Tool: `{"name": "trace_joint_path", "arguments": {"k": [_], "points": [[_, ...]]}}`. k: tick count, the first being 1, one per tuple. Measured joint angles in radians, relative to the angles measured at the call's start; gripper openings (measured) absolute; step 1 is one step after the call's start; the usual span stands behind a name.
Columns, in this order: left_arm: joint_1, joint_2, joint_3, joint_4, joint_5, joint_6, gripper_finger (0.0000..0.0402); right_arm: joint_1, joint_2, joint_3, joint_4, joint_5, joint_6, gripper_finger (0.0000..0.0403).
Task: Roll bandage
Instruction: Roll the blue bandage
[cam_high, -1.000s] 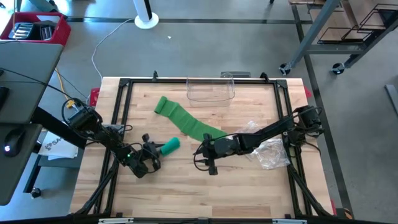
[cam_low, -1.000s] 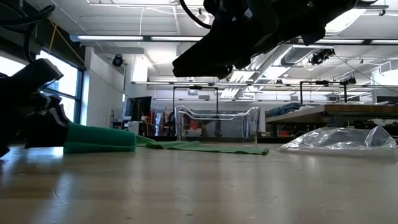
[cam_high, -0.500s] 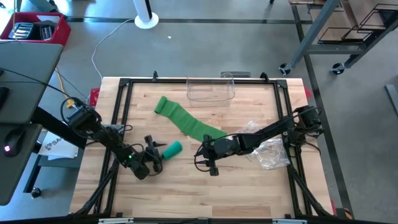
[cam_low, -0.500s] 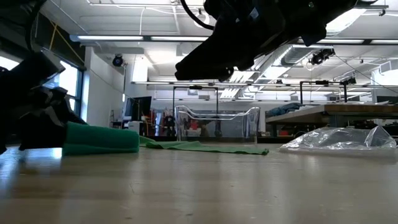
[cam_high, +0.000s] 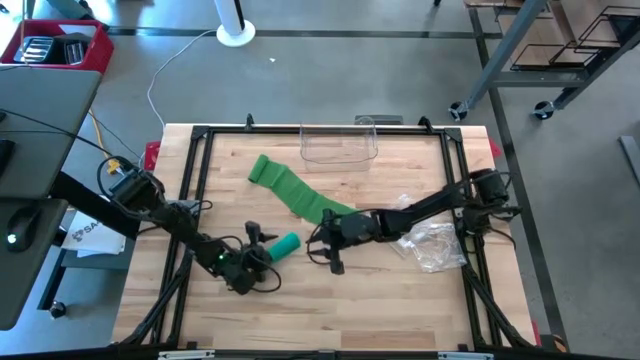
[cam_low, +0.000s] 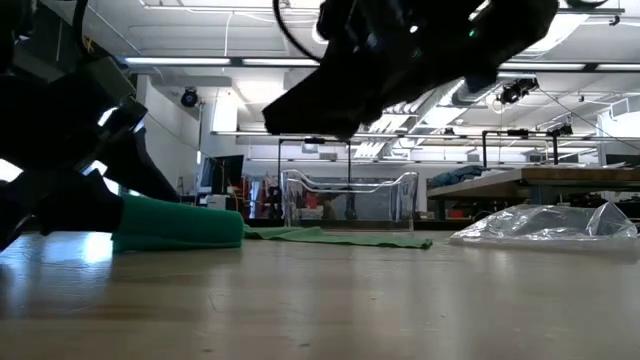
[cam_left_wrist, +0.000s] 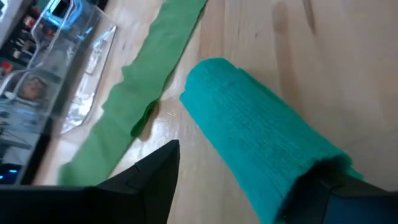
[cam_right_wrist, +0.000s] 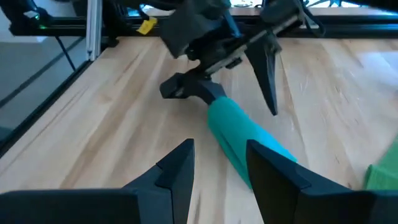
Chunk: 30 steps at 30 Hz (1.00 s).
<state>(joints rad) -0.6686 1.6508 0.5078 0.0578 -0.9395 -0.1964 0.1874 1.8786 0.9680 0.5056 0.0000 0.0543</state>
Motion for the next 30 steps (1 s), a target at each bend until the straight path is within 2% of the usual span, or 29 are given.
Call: {"name": "trace_joint_path", "arguments": {"k": [6,13,20,22,26,30], "points": [[0.018,-0.002,0.033,-0.107,-0.003,0.058,0.0234,-0.044,0.113,0.061,0.016,-0.061,0.035,0.0138],[0.038,0.0,0.07,-0.149,0.04,0.147,0.026,-0.06,0.25,0.24,-0.021,-0.084,-0.033,0.0138],[0.04,0.0,0.07,-0.15,0.041,0.127,0.0273,-0.094,0.386,0.464,-0.215,-0.083,-0.191,0.0138],[0.039,0.0,0.07,-0.15,0.041,0.125,0.0274,-0.106,0.422,0.514,-0.267,-0.087,-0.193,0.0138],[0.026,0.0,0.071,-0.184,0.042,0.111,0.0274,-0.121,0.457,0.559,-0.321,-0.121,-0.185,0.0138],[0.005,-0.003,0.072,-0.286,0.029,0.007,0.0274,-0.121,0.461,0.56,-0.337,-0.133,-0.164,0.0138]]}}
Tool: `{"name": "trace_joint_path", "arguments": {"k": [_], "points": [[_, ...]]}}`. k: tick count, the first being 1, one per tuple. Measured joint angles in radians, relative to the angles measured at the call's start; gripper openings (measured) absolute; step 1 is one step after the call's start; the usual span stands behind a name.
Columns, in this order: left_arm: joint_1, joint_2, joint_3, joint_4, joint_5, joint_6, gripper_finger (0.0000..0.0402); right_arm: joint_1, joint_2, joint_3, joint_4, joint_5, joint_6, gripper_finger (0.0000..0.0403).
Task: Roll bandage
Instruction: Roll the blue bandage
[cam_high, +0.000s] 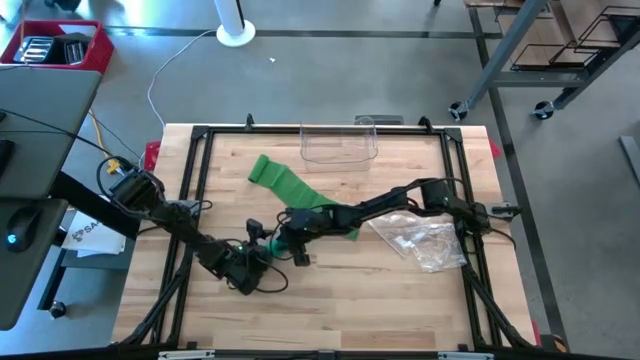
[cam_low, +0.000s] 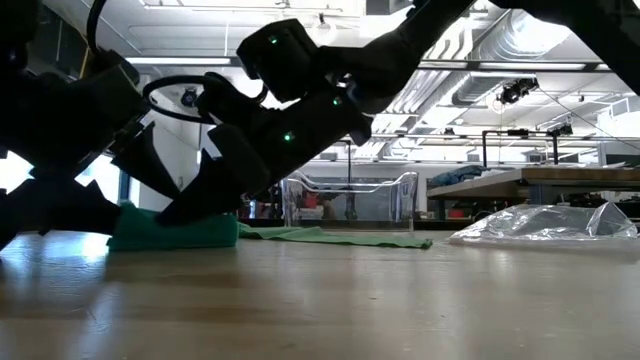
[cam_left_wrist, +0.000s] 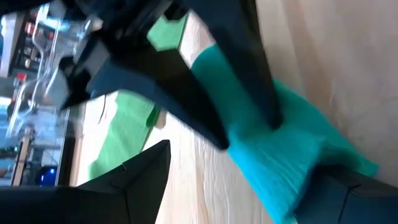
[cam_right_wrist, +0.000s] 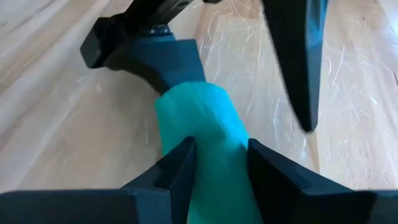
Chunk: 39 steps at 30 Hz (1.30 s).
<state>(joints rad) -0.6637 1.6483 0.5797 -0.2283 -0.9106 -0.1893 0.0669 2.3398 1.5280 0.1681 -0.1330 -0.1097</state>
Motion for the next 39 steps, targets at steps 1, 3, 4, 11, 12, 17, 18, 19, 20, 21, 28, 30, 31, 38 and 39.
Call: {"name": "trace_joint_path", "arguments": {"k": [1,3,4,11,12,17,18,19,20,21,28,30,31,38,39], "points": [[-0.005,0.0,0.0,-0.027,-0.004,-0.037,0.0274,0.005,0.0,0.0,-0.001,0.0,0.0,0.0138],[-0.016,-0.005,-0.001,-0.074,-0.007,-0.112,0.0274,0.013,0.002,-0.001,0.0,0.003,-0.003,0.0138],[-0.022,-0.006,-0.001,-0.09,-0.009,-0.144,0.0274,0.018,0.002,-0.001,0.0,0.006,-0.004,0.0138],[-0.081,-0.043,-0.003,-0.205,0.003,-0.328,0.0274,0.032,0.003,-0.002,-0.01,0.019,-0.023,0.0138],[-0.091,-0.053,-0.003,-0.228,0.015,-0.354,0.0274,0.032,0.003,-0.002,-0.011,0.019,-0.022,0.0138],[-0.139,-0.094,-0.006,-0.278,0.086,-0.473,0.0274,0.032,-0.011,-0.005,-0.031,0.019,-0.022,0.0138],[-0.146,-0.101,-0.006,-0.279,0.105,-0.499,0.0274,0.03,-0.014,-0.005,-0.032,0.019,-0.022,0.0138],[-0.153,-0.108,-0.004,-0.284,0.122,-0.529,0.0274,0.029,-0.018,-0.005,-0.034,0.019,-0.022,0.0138],[-0.161,-0.114,-0.004,-0.295,0.134,-0.566,0.0273,0.029,-0.022,-0.006,-0.037,0.019,-0.022,0.0138],[-0.166,-0.119,-0.004,-0.306,0.14,-0.613,0.0273,0.029,-0.027,-0.006,-0.038,0.019,-0.022,0.0138],[-0.182,-0.131,-0.005,-0.211,0.047,-0.827,0.0273,0.032,-0.101,-0.008,-0.051,0.018,-0.058,0.0138],[-0.182,-0.131,-0.004,-0.145,-0.009,-0.829,0.0273,0.032,-0.139,-0.007,-0.095,0.018,-0.07,0.0138],[-0.182,-0.131,-0.004,-0.114,-0.043,-0.829,0.0273,0.032,-0.155,-0.007,-0.124,0.017,-0.075,0.0138],[-0.161,-0.131,-0.003,0.024,-0.116,-0.792,0.0273,0.032,-0.206,-0.007,-0.264,0.016,-0.081,0.0138],[-0.159,-0.13,-0.003,0.026,-0.116,-0.786,0.0273,0.034,-0.197,-0.007,-0.261,0.016,-0.082,0.0138]]}}
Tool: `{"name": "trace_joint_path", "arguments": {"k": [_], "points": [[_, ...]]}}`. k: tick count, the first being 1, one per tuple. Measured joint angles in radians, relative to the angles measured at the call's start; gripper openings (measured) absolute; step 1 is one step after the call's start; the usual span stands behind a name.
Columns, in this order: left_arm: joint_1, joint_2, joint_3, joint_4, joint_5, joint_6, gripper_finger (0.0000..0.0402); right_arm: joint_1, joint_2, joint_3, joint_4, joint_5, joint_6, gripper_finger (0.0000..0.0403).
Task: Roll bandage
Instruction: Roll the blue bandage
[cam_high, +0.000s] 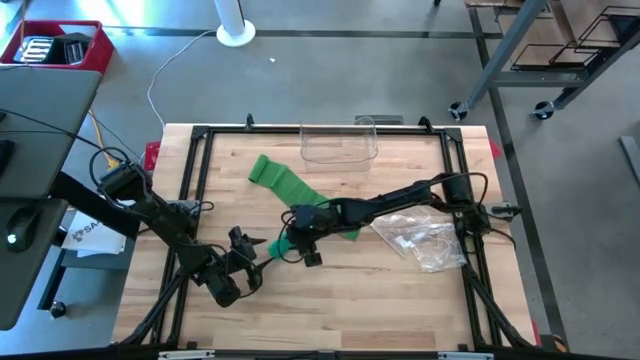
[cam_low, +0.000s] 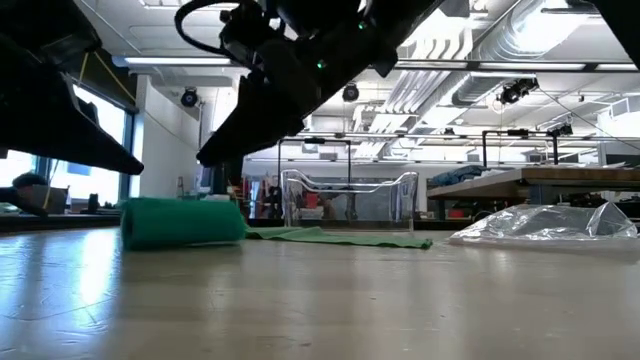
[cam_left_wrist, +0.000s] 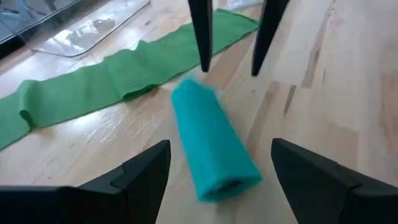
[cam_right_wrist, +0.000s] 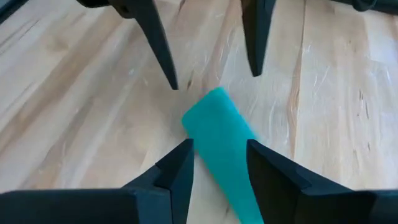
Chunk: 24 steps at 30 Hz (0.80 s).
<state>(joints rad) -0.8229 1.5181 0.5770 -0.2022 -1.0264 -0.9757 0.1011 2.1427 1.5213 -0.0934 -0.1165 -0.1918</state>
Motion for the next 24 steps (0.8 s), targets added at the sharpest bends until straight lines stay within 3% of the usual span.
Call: {"name": "trace_joint_path", "arguments": {"k": [11,20,24], "points": [[0.042,0.0,0.0,0.014,0.023,0.011,0.0273,0.01,0.054,0.0,0.021,0.039,0.0,0.0138],[0.14,0.0,-0.046,0.01,0.104,-0.092,0.0265,0.037,-0.024,0.001,-0.184,0.174,-0.053,0.0138],[0.138,0.0,-0.047,0.022,0.106,-0.089,0.0248,0.04,-0.033,0.001,-0.159,0.119,-0.095,0.0138]]}}
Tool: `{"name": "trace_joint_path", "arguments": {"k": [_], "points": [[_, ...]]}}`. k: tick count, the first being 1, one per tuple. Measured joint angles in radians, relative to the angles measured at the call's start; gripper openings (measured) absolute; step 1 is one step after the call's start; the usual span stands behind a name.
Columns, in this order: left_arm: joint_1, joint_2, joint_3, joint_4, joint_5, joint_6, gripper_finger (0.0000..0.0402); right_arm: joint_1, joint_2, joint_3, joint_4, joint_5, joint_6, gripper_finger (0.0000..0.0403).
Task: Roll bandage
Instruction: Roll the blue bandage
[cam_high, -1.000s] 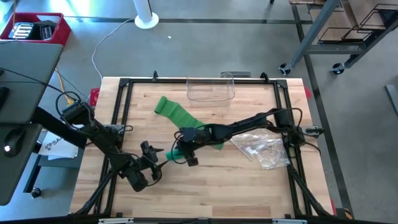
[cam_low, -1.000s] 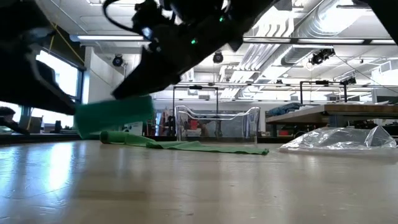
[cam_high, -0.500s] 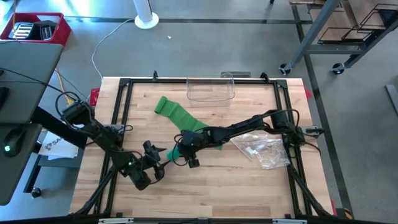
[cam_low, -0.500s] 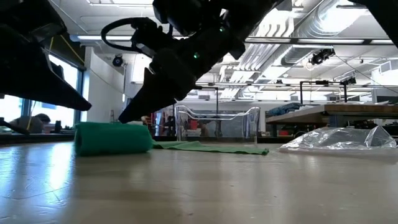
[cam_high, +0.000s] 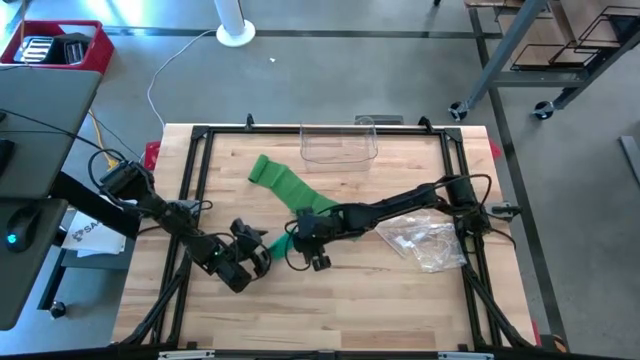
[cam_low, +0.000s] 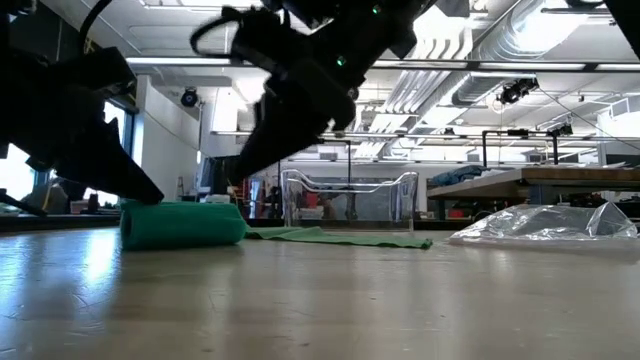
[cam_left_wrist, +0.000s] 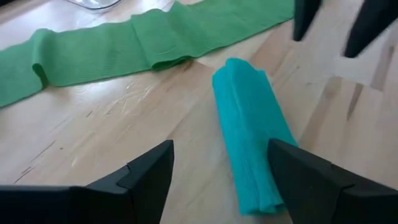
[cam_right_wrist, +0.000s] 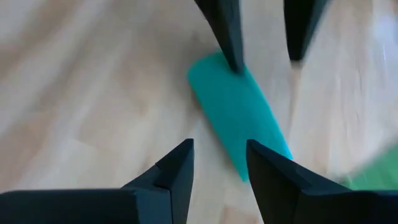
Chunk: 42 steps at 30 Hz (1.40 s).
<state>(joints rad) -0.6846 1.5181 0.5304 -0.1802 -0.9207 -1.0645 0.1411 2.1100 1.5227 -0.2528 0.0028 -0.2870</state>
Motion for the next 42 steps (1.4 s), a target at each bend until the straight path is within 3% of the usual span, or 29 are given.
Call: {"name": "trace_joint_path", "arguments": {"k": [5,15,22,32,39,42], "points": [[-0.018,0.0,0.0,0.026,0.002,0.008,0.0234,-0.037,0.027,0.0,0.126,-0.044,-0.055,0.0138],[-0.038,0.0,0.001,0.132,0.003,0.142,0.023,-0.12,0.097,0.0,0.212,-0.341,-0.09,0.0138],[-0.038,0.0,0.001,0.122,0.022,0.128,0.0229,-0.105,0.131,0.0,0.259,-0.239,-0.089,0.0135],[-0.088,-0.055,0.0,-0.159,0.051,-0.178,0.0229,-0.085,0.103,0.0,0.265,-0.247,-0.081,0.0119],[-0.1,-0.051,0.0,-0.157,0.043,-0.121,0.0229,-0.118,0.11,0.0,0.31,-0.257,-0.058,0.0119],[-0.099,-0.051,0.0,-0.105,0.04,-0.065,0.0229,-0.131,0.11,0.0,0.301,-0.339,-0.051,0.0119]]}}
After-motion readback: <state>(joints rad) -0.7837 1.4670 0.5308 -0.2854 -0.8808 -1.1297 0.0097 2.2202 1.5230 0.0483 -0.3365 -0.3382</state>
